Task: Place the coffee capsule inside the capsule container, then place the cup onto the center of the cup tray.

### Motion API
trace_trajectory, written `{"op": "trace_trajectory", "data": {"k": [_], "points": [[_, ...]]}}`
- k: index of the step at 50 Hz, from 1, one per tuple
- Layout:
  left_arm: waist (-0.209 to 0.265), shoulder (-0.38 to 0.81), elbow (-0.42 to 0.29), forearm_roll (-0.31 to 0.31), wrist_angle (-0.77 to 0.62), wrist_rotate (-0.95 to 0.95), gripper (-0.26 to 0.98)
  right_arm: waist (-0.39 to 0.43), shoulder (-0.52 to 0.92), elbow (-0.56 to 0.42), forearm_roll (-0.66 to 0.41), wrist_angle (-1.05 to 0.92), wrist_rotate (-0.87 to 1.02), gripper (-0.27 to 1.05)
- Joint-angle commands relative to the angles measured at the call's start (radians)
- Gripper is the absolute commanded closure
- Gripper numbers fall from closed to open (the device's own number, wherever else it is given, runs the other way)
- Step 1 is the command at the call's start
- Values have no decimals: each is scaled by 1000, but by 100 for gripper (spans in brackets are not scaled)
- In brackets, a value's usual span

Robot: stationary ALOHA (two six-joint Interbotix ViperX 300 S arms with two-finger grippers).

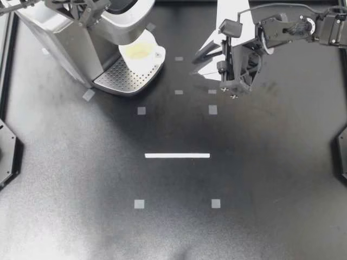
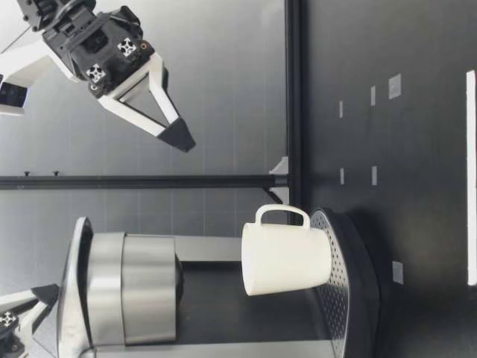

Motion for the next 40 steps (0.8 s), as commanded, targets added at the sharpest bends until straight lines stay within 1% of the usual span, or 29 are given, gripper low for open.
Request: {"op": "trace_trajectory", "data": {"k": [1,10,13,22,32,40], "points": [[8,3,-23,-3,17,3,63,5,-29,-11,0,-8,-2,37],[8,28,-25,-6,84,9,63,5,-28,-12,-3,-11,-3,37],[8,35,-26,-20,101,18,63,5,-25,-12,-3,-11,-6,37],[8,41,-34,-31,98,34,63,5,-25,-12,-3,-15,-15,37],[8,20,-67,-28,44,60,63,5,-26,-5,-3,-17,-15,37],[6,29,-123,-35,44,87,63,5,-31,8,-3,-32,-15,37]]}}
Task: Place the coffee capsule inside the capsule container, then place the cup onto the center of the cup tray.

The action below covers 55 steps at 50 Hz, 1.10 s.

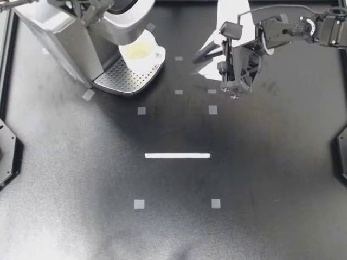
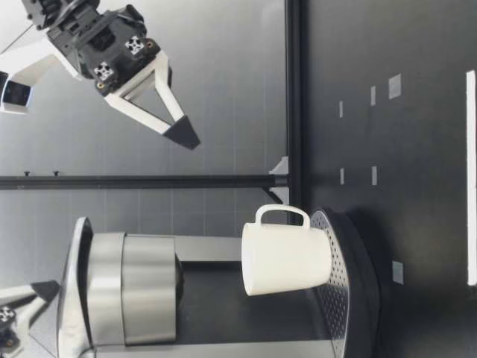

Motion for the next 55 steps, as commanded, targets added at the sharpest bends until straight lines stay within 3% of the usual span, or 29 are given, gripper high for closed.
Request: {"op": "trace_trajectory", "data": {"k": [1,14,55], "points": [[2,-6,-55,-3,-8,8,63,5,-32,-6,5,-14,-2,37],[-37,20,-95,-41,-8,34,63,3,-32,-2,2,-31,-5,37],[-32,14,-23,-55,-8,31,63,5,-35,-2,0,-40,-15,37]]}}
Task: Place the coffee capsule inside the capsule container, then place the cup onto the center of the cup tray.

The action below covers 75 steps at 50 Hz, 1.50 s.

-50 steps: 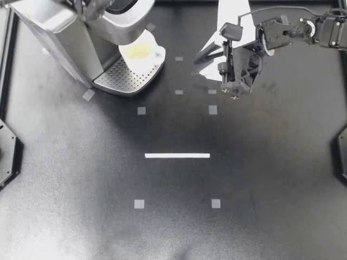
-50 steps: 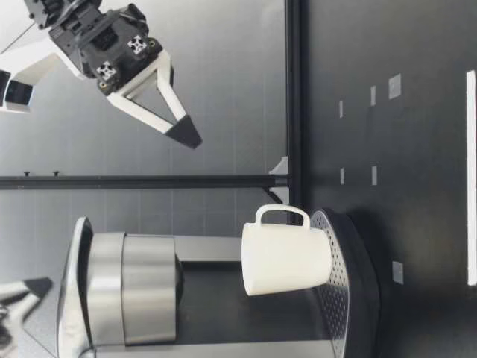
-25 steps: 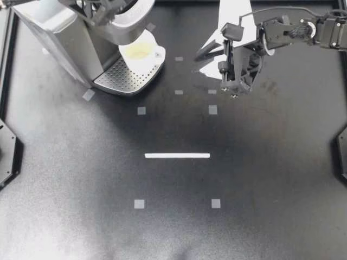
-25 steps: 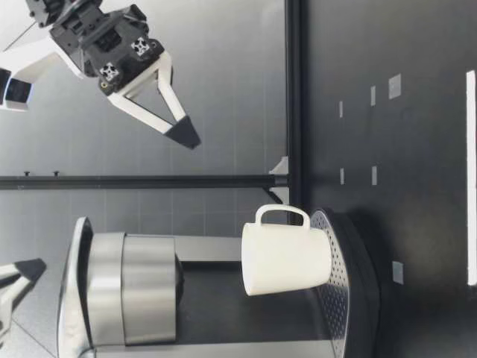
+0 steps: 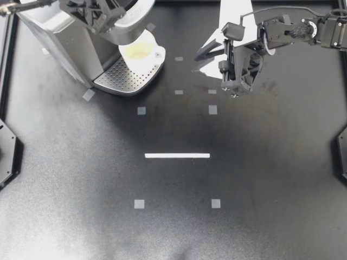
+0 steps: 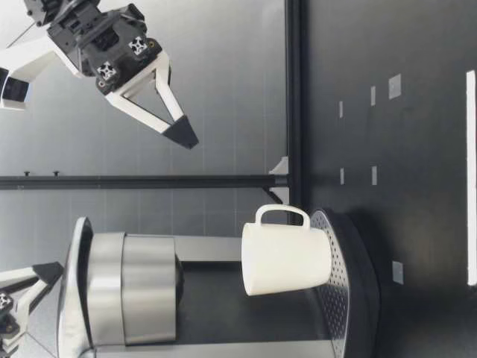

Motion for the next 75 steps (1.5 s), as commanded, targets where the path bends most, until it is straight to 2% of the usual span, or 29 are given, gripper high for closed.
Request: {"op": "trace_trajectory", "data": {"k": [1,23,31,59,67,75], "points": [[8,-18,-9,5,-6,-2,63,5,-26,-11,3,-8,-2,37],[20,-6,-9,8,-3,2,63,5,-21,-9,3,-3,-2,37],[20,29,-21,8,66,5,63,5,-18,-6,3,-3,-2,37],[20,77,-6,-3,107,2,63,5,-14,2,2,-8,-6,37],[20,51,-18,-5,77,5,63,5,-15,2,2,-8,-6,37],[18,-14,-14,-5,-61,5,63,5,-15,2,5,-8,-5,37]]}}
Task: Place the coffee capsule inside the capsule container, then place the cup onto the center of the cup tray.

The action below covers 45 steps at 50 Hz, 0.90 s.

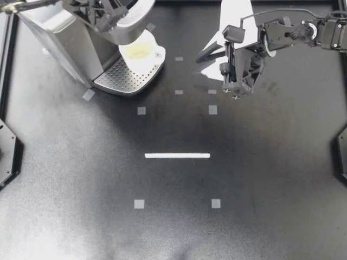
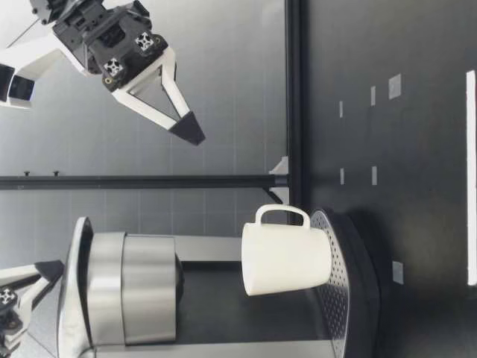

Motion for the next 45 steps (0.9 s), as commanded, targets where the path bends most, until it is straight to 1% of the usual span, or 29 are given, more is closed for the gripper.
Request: {"op": "trace_trajectory", "data": {"k": [1,7,18,23,28,32,35,40,45], "points": [[11,-37,2,0,-80,-3,63,5,-15,-12,5,-6,0,37],[11,-78,35,0,-181,-5,63,5,-18,-9,8,-3,2,37],[11,-127,97,0,-282,-9,63,6,-28,-6,17,2,3,37],[6,-169,144,0,-385,-14,63,12,-40,-3,18,0,2,38],[-20,-215,215,-2,-508,-23,63,21,-58,9,21,-6,2,38],[-51,-236,268,-2,-604,-32,63,31,-75,23,34,-25,2,38],[-83,-252,304,-2,-676,-32,63,44,-92,37,54,-51,2,38],[-124,-272,344,0,-738,-34,63,87,-137,64,83,-129,0,38],[-149,-291,380,-2,-775,-40,63,135,-189,91,98,-215,3,38]]}}
